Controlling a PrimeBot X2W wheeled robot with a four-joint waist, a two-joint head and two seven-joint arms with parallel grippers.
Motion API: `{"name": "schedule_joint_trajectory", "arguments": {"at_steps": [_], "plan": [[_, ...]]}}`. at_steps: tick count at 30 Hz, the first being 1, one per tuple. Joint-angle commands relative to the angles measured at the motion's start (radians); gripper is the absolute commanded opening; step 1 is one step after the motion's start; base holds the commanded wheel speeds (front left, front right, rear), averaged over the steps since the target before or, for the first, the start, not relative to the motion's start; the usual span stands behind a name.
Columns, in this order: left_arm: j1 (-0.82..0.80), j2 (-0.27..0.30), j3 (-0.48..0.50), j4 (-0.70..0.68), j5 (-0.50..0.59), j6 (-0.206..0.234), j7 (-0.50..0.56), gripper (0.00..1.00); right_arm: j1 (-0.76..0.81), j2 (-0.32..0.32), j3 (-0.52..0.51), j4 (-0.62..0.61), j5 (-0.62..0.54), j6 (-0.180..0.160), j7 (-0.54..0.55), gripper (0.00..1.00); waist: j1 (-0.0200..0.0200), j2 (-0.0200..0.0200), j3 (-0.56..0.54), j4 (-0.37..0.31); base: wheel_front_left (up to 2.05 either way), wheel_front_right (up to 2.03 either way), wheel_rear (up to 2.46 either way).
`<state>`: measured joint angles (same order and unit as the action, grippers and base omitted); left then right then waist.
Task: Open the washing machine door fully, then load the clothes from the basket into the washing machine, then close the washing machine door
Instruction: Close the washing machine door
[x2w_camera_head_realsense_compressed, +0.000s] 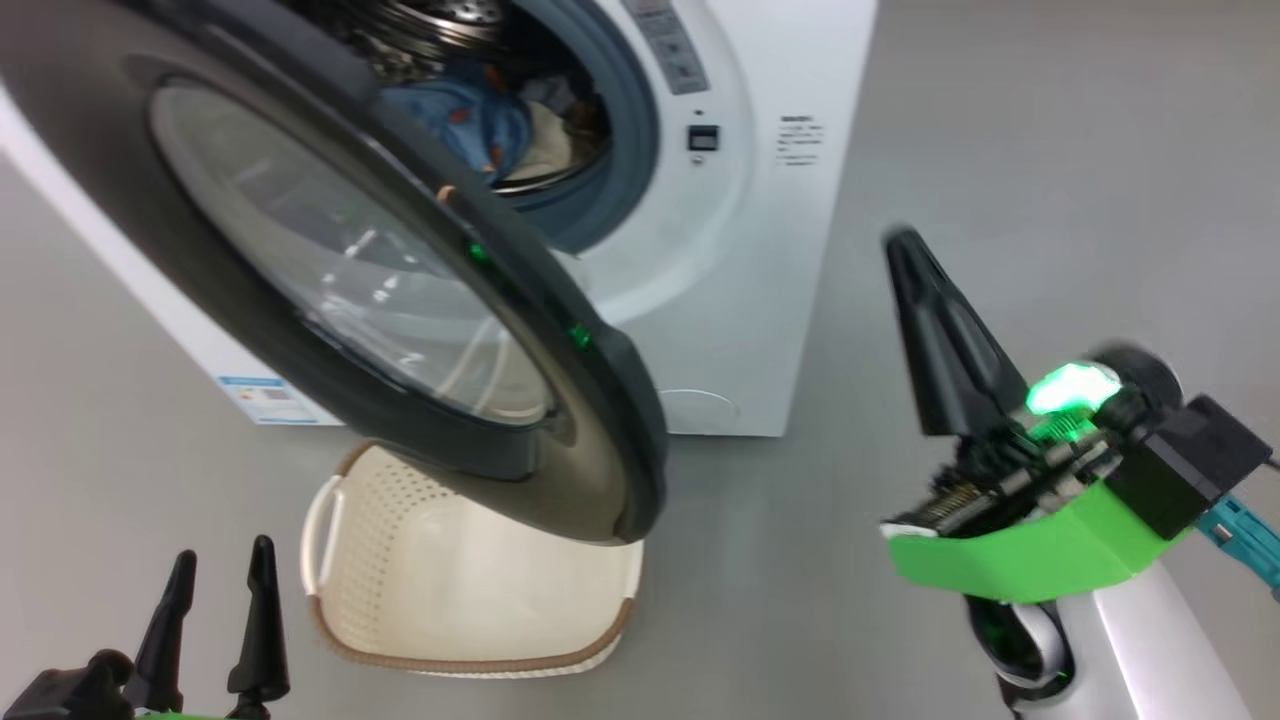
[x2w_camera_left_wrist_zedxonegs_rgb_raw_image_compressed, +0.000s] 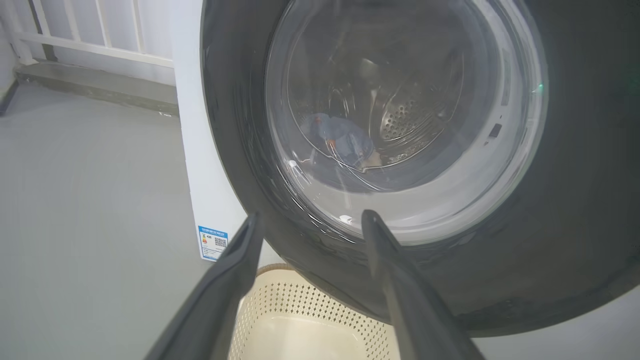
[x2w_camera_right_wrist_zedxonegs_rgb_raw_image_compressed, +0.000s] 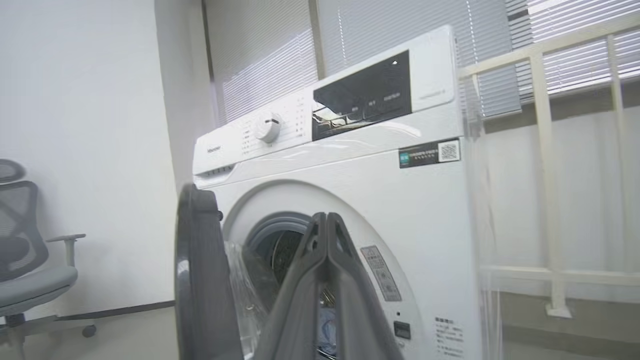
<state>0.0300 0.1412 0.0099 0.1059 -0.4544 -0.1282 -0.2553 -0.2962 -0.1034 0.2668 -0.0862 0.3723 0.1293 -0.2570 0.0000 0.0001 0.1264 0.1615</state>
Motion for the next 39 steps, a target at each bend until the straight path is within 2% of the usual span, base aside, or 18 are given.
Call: {"name": "schedule_joint_trajectory", "arguments": {"at_steps": [1,9,16,23,29,39], "plan": [[-0.004,0.010,0.031,-0.041,0.002,-0.002,-0.006,1.00,-0.055,0.005,0.070,-0.072,0.009,0.001,-0.005,0.00,0.0000,-0.0001,-0.024,0.048,0.00,0.00,0.00],[0.016,-0.003,0.022,-0.067,0.001,-0.002,-0.006,1.00,-0.059,0.015,0.233,-0.136,0.034,0.001,-0.005,0.00,0.0000,-0.0001,-0.044,0.099,0.00,0.00,0.00],[0.031,-0.008,0.015,-0.073,-0.001,-0.002,-0.006,1.00,0.035,0.014,0.346,0.010,0.123,0.001,-0.005,0.00,0.0000,-0.0001,-0.046,0.120,0.00,0.00,0.00],[0.024,-0.010,0.017,-0.081,-0.018,-0.002,-0.006,1.00,0.047,-0.011,0.449,0.189,0.166,0.001,-0.005,0.00,0.0000,-0.0001,-0.028,0.115,0.00,0.00,0.00],[0.010,-0.008,0.009,-0.076,-0.025,-0.002,-0.006,1.00,0.020,-0.011,0.469,0.317,0.172,0.001,-0.005,0.00,0.0000,-0.0001,-0.010,0.111,0.00,0.00,0.00],[-0.016,-0.005,-0.002,-0.073,-0.032,-0.002,-0.006,1.00,-0.052,0.017,0.447,0.411,0.161,0.001,-0.005,0.00,0.0000,-0.0001,0.022,0.112,0.00,0.00,0.00]]}}
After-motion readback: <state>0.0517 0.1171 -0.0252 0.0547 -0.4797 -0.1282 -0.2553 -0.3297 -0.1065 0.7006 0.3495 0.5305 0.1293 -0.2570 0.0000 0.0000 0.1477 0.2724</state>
